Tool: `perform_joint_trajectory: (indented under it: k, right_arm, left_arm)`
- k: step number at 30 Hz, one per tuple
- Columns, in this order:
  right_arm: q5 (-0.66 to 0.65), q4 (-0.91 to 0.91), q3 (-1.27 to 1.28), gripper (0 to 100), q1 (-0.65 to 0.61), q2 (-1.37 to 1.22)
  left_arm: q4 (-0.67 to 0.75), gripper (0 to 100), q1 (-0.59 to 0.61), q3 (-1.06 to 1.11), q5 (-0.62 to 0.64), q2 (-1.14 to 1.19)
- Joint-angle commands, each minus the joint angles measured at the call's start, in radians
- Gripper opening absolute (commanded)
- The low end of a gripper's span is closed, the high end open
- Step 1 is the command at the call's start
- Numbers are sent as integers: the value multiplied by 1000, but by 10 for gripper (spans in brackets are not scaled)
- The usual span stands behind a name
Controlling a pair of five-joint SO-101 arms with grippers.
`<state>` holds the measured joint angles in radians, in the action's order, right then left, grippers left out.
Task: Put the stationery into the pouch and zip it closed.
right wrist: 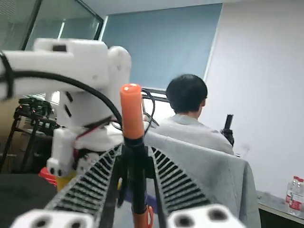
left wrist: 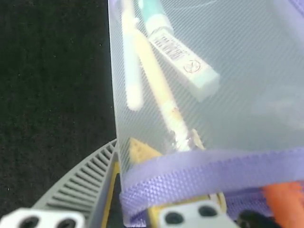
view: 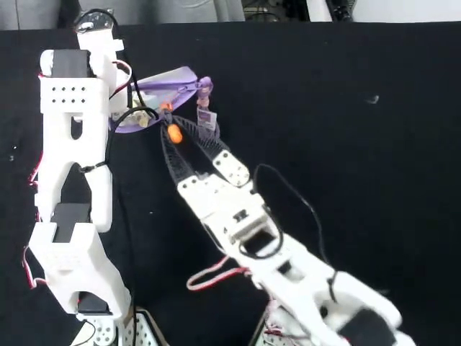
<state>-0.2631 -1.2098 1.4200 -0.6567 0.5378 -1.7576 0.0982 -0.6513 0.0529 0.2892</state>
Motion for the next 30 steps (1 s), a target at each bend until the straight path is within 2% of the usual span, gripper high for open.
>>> perform_joint_trajectory:
  k: [1,7,14,20,25,30]
  right_arm:
    - [5,-140,-134,11,61,-202]
    - [-3,-384,-153,11,72,-400]
    - [-2,-344,-266,19,75,-591]
    - [-2,-327,-303,211,74,-650]
    - [-15,-308,-294,216,75,-622]
    - [-109,-160,-234,216,75,-498]
  left_arm:
    - [2,30,-12,-7,9,-3]
    - [2,30,-10,-7,9,-3]
    - [0,30,-4,-5,8,-3]
    - [-2,30,-4,-5,8,-3]
    - [-2,30,-4,12,8,-5]
    - [-2,30,-4,38,6,-6]
